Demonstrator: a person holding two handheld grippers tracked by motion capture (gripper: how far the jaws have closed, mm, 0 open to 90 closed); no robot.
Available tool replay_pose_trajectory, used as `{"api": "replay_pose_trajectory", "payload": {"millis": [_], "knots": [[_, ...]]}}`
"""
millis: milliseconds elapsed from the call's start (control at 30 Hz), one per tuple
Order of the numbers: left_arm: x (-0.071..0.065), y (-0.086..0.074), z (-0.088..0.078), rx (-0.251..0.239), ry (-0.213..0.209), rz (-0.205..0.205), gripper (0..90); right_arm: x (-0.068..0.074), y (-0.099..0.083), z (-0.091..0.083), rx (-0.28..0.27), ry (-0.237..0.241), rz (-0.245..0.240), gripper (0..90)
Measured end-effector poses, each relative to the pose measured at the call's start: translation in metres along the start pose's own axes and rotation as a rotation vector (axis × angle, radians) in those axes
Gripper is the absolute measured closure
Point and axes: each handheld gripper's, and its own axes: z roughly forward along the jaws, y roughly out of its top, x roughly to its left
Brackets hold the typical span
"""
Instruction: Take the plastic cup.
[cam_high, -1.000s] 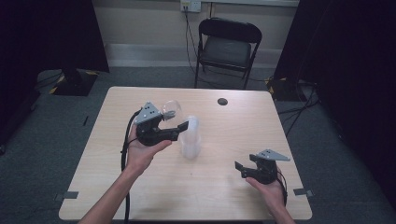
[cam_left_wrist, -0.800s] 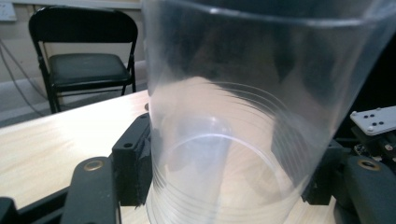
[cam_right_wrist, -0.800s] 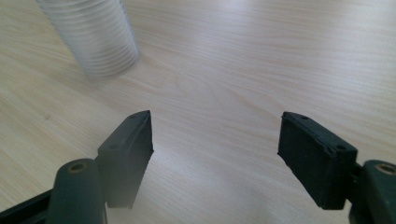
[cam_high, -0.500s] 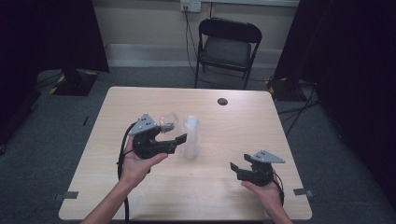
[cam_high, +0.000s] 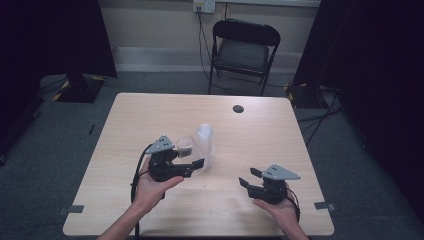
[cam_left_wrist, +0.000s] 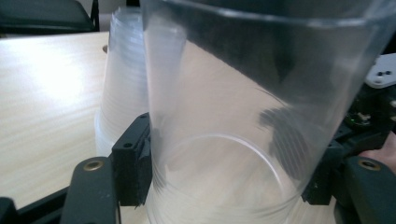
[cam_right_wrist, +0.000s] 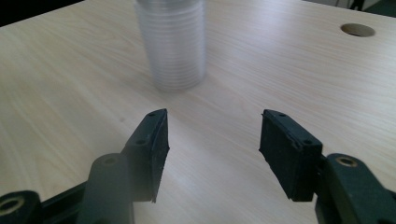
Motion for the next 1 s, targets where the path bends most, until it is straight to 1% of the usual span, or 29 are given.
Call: {"api": "replay_pose_trajectory", "payload": {"millis": [100,167,200,233,267,300,333,400,500,533,600,633,667,733,767,833,900,1000], "knots": [[0.001,-0.004,0.002,0.016,-0.005,-0.033,34.9,0.009,0.001,0.000,-0.013,0.021,-0.028,44.6],[0.001,-0.008,0.004,0.024,-0.008,-0.044,36.1,0.014,0.002,0.001,-0.017,0.037,-0.045,45.9],[0.001,-0.008,0.004,0.024,-0.008,-0.044,36.1,0.014,0.002,0.001,-0.017,0.037,-0.045,45.9],[0.001,-0.010,0.006,0.029,-0.010,-0.044,36.1,0.018,0.002,0.002,-0.030,0.037,-0.061,46.7],[0.001,-0.012,0.008,0.041,-0.019,-0.049,36.0,0.023,0.003,0.003,-0.046,0.049,-0.068,47.8],[0.000,-0.012,0.008,0.044,-0.023,-0.054,36.0,0.024,0.003,0.004,-0.053,0.055,-0.070,48.7],[0.001,-0.013,0.009,0.050,-0.039,-0.063,36.0,0.027,0.004,0.004,-0.059,0.062,-0.080,49.7],[0.000,-0.014,0.009,0.051,-0.063,-0.090,35.6,0.031,0.006,0.006,-0.068,0.074,-0.089,50.7],[-0.001,-0.016,0.011,0.052,-0.093,-0.119,35.3,0.037,0.009,0.008,-0.075,0.095,-0.101,51.5],[-0.001,-0.016,0.011,0.051,-0.100,-0.131,35.3,0.039,0.010,0.008,-0.079,0.099,-0.108,51.8],[-0.001,-0.017,0.011,0.055,-0.110,-0.139,35.2,0.044,0.012,0.009,-0.091,0.107,-0.124,52.1],[-0.001,-0.017,0.011,0.055,-0.110,-0.139,35.1,0.044,0.012,0.009,-0.091,0.107,-0.124,52.1],[-0.001,-0.017,0.012,0.056,-0.118,-0.157,35.1,0.047,0.015,0.009,-0.101,0.111,-0.147,53.9],[-0.001,-0.017,0.011,0.052,-0.129,-0.177,34.7,0.049,0.021,0.009,-0.114,0.128,-0.160,54.4],[-0.001,-0.017,0.011,0.051,-0.137,-0.181,34.6,0.050,0.023,0.009,-0.117,0.130,-0.160,54.4],[-0.001,-0.017,0.011,0.046,-0.153,-0.207,34.6,0.053,0.028,0.010,-0.130,0.143,-0.169,55.9],[0.000,-0.017,0.011,0.044,-0.167,-0.219,34.6,0.057,0.032,0.012,-0.136,0.158,-0.182,56.7],[0.001,-0.018,0.011,0.048,-0.176,-0.231,34.7,0.063,0.035,0.017,-0.158,0.177,-0.199,60.1]]}}
